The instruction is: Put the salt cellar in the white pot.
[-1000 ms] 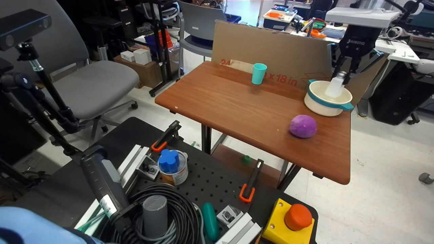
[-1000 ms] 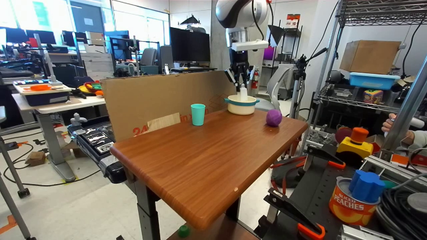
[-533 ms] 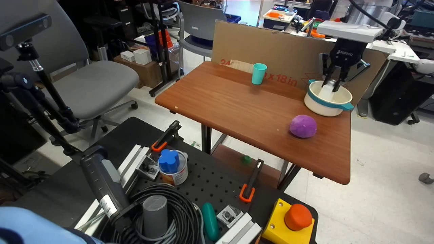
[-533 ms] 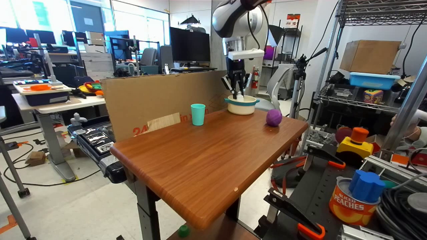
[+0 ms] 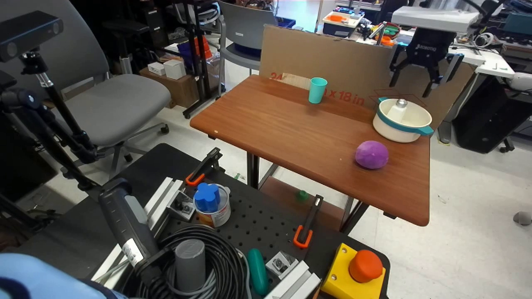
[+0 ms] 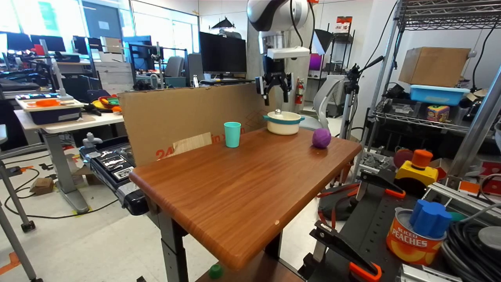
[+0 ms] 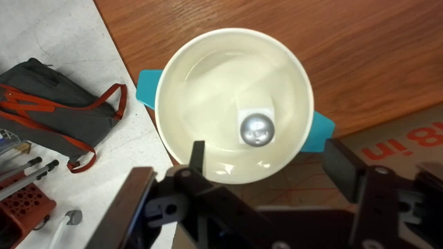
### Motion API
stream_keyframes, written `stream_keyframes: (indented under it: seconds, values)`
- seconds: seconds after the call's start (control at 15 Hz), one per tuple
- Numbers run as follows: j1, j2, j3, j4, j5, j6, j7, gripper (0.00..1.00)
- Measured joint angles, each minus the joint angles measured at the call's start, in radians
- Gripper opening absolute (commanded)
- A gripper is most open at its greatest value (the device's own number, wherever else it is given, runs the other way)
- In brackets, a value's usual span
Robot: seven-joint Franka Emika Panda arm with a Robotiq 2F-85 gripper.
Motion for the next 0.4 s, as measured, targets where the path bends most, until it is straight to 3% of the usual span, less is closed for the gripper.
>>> stream_keyframes:
  seconds: [0.27, 0.4]
  values:
    - [0.012, -0.154, 0.026, -0.126, 0.001, 0.005, -0.063, 1.00]
    - [0.011, -0.153, 0.026, -0.124, 0.001, 0.005, -0.063, 1.00]
